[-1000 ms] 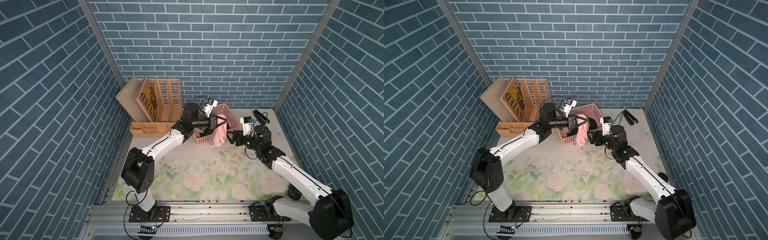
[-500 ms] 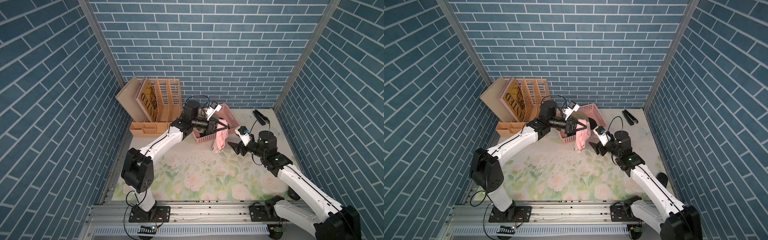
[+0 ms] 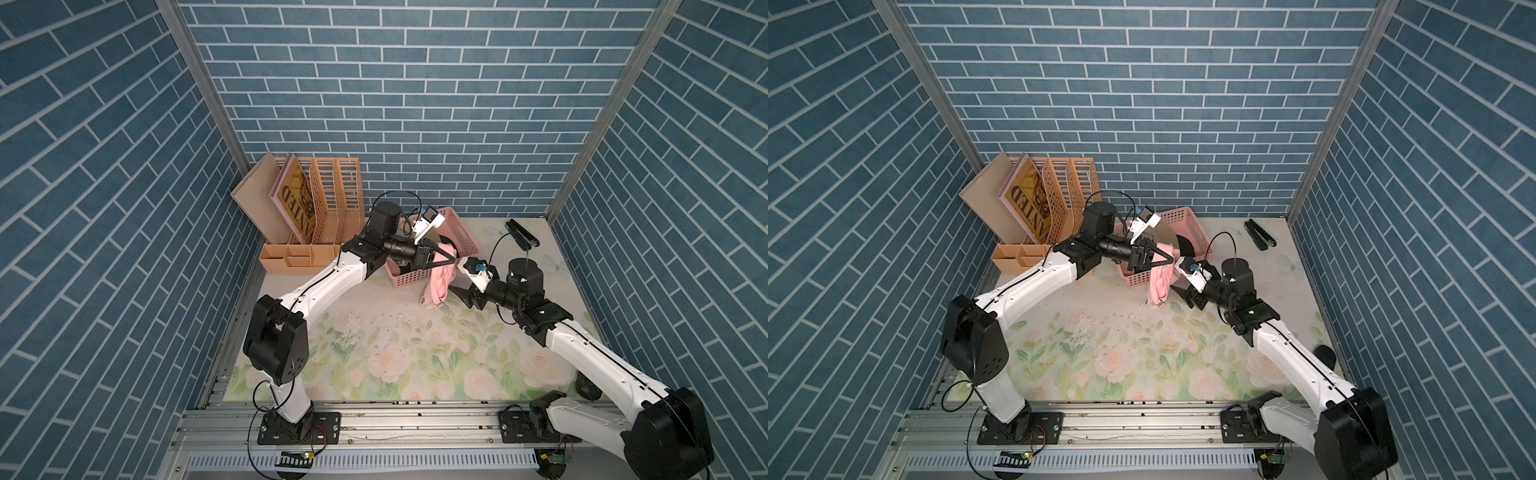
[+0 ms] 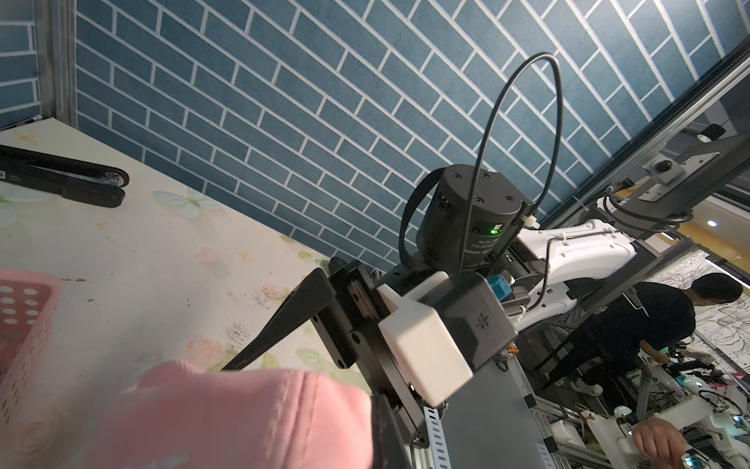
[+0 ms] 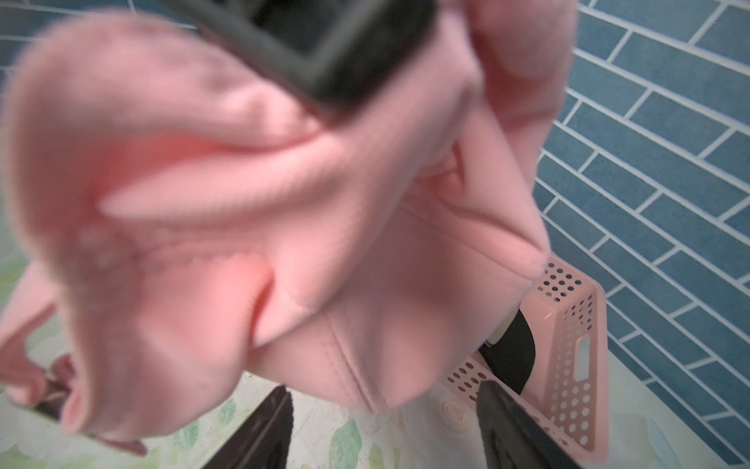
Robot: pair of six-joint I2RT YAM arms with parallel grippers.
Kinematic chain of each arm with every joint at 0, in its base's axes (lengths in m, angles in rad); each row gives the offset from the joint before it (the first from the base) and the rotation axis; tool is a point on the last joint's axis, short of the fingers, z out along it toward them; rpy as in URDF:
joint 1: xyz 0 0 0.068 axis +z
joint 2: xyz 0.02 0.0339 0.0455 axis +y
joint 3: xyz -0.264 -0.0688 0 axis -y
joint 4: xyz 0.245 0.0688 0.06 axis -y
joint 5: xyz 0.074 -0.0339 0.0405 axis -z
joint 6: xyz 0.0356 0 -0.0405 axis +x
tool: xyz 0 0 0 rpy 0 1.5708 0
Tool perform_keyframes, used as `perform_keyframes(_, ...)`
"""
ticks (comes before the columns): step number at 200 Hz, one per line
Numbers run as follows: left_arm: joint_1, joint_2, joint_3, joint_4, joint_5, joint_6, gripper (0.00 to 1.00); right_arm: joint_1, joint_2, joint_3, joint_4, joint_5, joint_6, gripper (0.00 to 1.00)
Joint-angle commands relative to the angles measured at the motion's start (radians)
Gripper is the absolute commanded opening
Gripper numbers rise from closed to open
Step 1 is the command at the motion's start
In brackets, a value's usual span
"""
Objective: Turn the baseball cap inside out
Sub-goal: Turn over the baseball cap.
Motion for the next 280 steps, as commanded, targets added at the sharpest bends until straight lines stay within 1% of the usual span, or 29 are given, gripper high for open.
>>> perform_keyframes(1, -0.015, 0.031, 0.029, 0.008, 0.031, 0.018, 0.01, 0.022, 0.025, 0.027, 0.048, -0.039, -0.060, 0.74)
perform_keyframes(18, -0.023, 0.041, 0.024, 0.035, 0.029, -0.008, 0.00, 0.027, 0.053, 0.029, 0.077, -0.056, -0.067, 0.71)
perform_keyframes(30, -0.025, 0.038, 0.003, 0.091, 0.035, -0.047, 0.00, 0.030, 0.073, 0.030, 0.107, -0.067, -0.064, 0.65)
perform_keyframes(36, -0.026, 0.034, -0.014, 0.128, 0.037, -0.072, 0.00, 0.031, 0.084, 0.032, 0.116, -0.070, -0.064, 0.59)
perform_keyframes(51, -0.024, 0.026, -0.040, 0.191, 0.043, -0.111, 0.00, 0.032, 0.106, 0.039, 0.129, -0.068, -0.064, 0.39)
perform_keyframes(68, -0.020, 0.022, -0.046, 0.185, 0.036, -0.110, 0.00, 0.031, 0.110, 0.035, 0.127, -0.063, -0.078, 0.19)
perform_keyframes(79, -0.009, 0.013, -0.054, 0.178, 0.025, -0.107, 0.00, 0.028, 0.096, 0.023, 0.128, -0.067, -0.082, 0.08)
perform_keyframes(84, 0.000, 0.008, -0.061, 0.172, 0.013, -0.105, 0.00, 0.025, 0.086, 0.015, 0.128, -0.064, -0.082, 0.00)
perform_keyframes(98, 0.038, -0.006, -0.085, 0.152, -0.039, -0.104, 0.00, -0.001, 0.050, -0.011, 0.119, -0.058, -0.069, 0.00)
perform_keyframes(124, 0.115, -0.053, -0.173, 0.191, -0.053, -0.137, 0.00, -0.078, -0.022, -0.073, 0.112, -0.077, -0.016, 0.00)
perform_keyframes(154, 0.174, -0.101, -0.241, 0.094, -0.125, -0.047, 0.00, -0.133, -0.076, -0.109, 0.090, -0.065, 0.035, 0.00)
perform_keyframes(173, 0.181, -0.102, -0.265, 0.044, -0.177, -0.010, 0.00, -0.152, -0.064, -0.079, 0.042, -0.050, 0.043, 0.00)
perform_keyframes(188, 0.179, -0.104, -0.285, 0.065, -0.227, -0.044, 0.00, -0.167, -0.034, -0.037, 0.022, -0.012, 0.070, 0.00)
perform_keyframes(194, 0.170, -0.103, -0.278, 0.050, -0.261, -0.054, 0.00, -0.174, -0.016, -0.019, 0.029, 0.015, 0.093, 0.00)
perform_keyframes(201, 0.144, -0.104, -0.244, 0.002, -0.298, -0.039, 0.00, -0.180, 0.015, 0.007, 0.039, 0.053, 0.127, 0.00)
perform_keyframes(207, 0.110, -0.107, -0.208, -0.043, -0.337, -0.017, 0.00, -0.183, 0.045, 0.034, 0.038, 0.074, 0.150, 0.07)
perform_keyframes(214, 0.065, -0.114, -0.172, -0.082, -0.409, -0.003, 0.00, -0.183, 0.082, 0.072, 0.032, 0.103, 0.179, 0.19)
perform_keyframes(220, 0.032, -0.115, -0.148, -0.095, -0.456, -0.006, 0.00, -0.183, 0.116, 0.106, 0.019, 0.119, 0.209, 0.22)
perform_keyframes(231, 0.001, -0.114, -0.129, -0.074, -0.507, -0.074, 0.00, -0.183, 0.163, 0.164, -0.012, 0.150, 0.264, 0.29)
perform_keyframes(244, 0.003, -0.121, -0.170, 0.046, -0.517, -0.245, 0.00, -0.179, 0.191, 0.206, -0.049, 0.187, 0.320, 0.41)
perform_keyframes(257, 0.001, -0.130, -0.221, 0.195, -0.511, -0.395, 0.00, -0.173, 0.176, 0.201, -0.067, 0.200, 0.358, 0.45)
perform_keyframes(265, -0.003, -0.131, -0.241, 0.282, -0.508, -0.466, 0.00, -0.163, 0.150, 0.180, -0.066, 0.209, 0.380, 0.47)
perform_keyframes(273, -0.007, -0.123, -0.240, 0.324, -0.506, -0.508, 0.00, -0.154, 0.116, 0.153, -0.058, 0.220, 0.411, 0.49)
perform_keyframes(280, -0.012, -0.110, -0.222, 0.326, -0.513, -0.519, 0.00, -0.146, 0.085, 0.128, -0.053, 0.230, 0.446, 0.51)
